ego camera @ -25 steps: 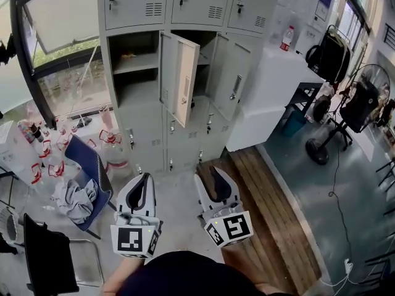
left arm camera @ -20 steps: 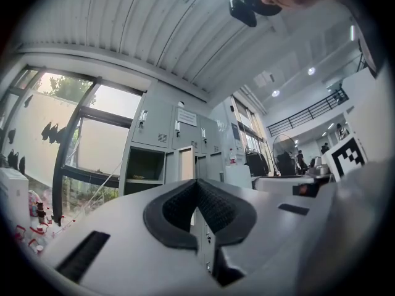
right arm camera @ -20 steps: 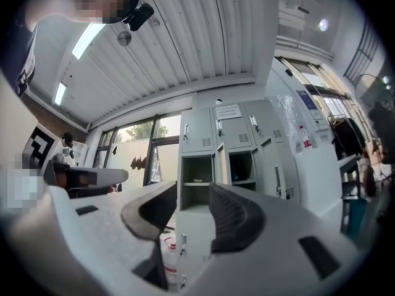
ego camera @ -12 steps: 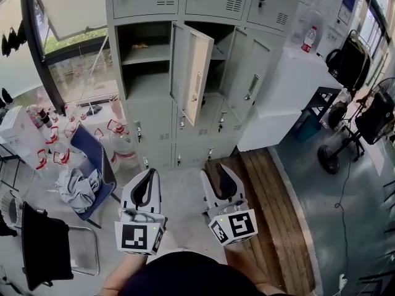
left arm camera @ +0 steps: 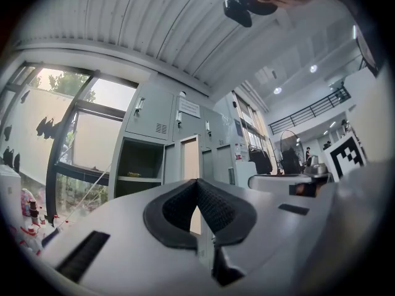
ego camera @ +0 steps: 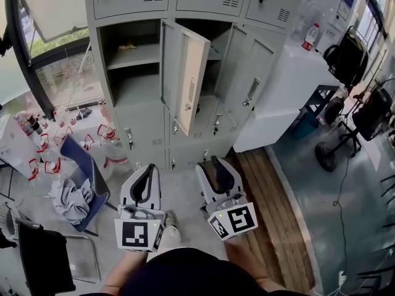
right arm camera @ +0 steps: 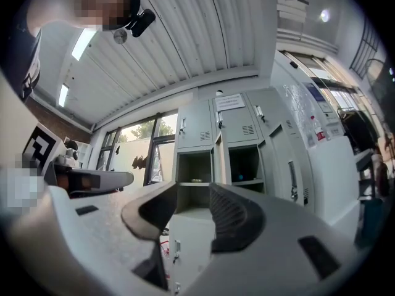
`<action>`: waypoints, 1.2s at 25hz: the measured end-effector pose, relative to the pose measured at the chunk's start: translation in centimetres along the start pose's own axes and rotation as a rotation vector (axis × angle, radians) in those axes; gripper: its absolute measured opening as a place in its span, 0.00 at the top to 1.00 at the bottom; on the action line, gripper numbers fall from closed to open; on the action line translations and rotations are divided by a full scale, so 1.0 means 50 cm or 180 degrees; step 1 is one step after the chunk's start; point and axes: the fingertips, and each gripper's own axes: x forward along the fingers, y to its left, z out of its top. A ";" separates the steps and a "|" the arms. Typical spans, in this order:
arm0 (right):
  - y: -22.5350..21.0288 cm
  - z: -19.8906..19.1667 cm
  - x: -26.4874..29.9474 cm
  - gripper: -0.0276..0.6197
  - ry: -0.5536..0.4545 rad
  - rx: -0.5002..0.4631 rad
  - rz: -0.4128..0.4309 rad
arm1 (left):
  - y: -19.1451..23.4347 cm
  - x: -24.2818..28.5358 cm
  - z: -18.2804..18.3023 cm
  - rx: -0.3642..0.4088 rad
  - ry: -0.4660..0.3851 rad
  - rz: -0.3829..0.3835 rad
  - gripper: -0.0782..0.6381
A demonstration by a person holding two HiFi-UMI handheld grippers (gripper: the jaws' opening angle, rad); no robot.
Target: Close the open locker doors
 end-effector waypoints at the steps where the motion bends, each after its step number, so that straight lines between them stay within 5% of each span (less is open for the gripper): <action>1: -0.012 -0.001 0.020 0.73 -0.0005 -0.0013 0.0013 | 0.007 0.022 -0.002 0.0005 -0.0010 -0.0003 0.89; 13: -0.158 -0.024 0.231 0.73 0.0026 -0.0106 0.0119 | 0.087 0.252 -0.038 0.0014 0.0030 -0.0078 0.89; 30: -0.230 -0.087 0.364 0.73 0.0190 0.0024 0.0336 | 0.129 0.446 -0.097 -0.0106 0.0166 -0.0450 0.89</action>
